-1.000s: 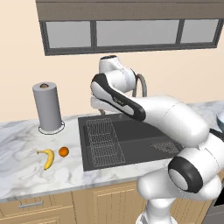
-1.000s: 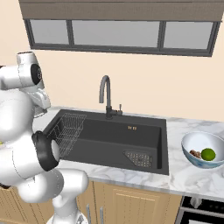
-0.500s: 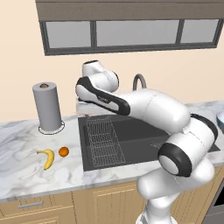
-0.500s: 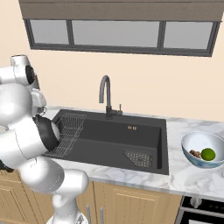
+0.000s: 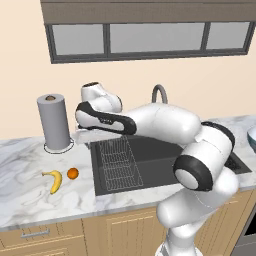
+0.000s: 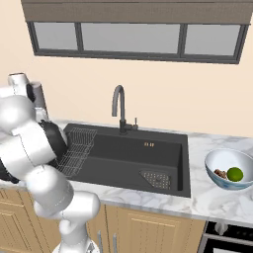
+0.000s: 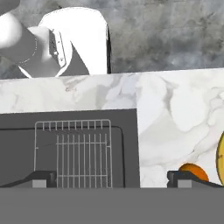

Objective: There is a mixed pile of frozen fruits and vegetables on the counter. Locate all the frozen vegetables and place the items in a bowl on the counter. Take all the frozen fruits and defrost them in a running sink.

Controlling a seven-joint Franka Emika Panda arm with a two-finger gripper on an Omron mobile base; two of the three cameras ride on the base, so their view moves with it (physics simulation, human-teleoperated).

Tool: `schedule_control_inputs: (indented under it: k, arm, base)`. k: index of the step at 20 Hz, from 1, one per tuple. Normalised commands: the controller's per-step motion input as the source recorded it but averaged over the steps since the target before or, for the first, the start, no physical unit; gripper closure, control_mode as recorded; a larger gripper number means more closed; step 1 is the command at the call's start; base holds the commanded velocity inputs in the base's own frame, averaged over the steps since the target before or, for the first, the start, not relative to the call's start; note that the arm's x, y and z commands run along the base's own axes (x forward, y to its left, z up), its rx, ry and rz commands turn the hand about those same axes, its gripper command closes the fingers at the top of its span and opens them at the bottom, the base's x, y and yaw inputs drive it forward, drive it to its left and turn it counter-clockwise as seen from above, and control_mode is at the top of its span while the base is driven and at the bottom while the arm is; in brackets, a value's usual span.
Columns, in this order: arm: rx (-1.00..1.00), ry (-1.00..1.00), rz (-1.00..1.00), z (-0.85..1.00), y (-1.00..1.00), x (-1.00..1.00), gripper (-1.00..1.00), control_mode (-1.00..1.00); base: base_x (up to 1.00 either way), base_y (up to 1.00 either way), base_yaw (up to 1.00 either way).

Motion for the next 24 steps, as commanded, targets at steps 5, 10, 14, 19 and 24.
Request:
schedule_control_inputs:
  k: [5, 10, 14, 19, 24]
  arm:
    - [-0.16, -0.06, -0.10, -0.36, 0.87, 0.41, -1.00, -1.00]
    - [-0.13, 0.04, -0.09, -0.50, 0.87, 0.54, -1.00, -1.00]
    - [-0.10, 0.17, -0.07, -0.58, 0.77, 0.53, -1.00, -1.00]
    - [-0.02, 0.10, -0.04, -0.53, 0.41, 0.19, -1.00, -1.00]
    - [0.00, 0.01, 0.00, -0.11, 0.08, 0.07, -1.00, -1.00]
  base:
    - [0.00, 0.00, 0.00]
    - [0.00, 0.00, 0.00]
    - [0.00, 0.00, 0.00]
    - [0.00, 0.00, 0.00]
    - [0.00, 0.00, 0.00]
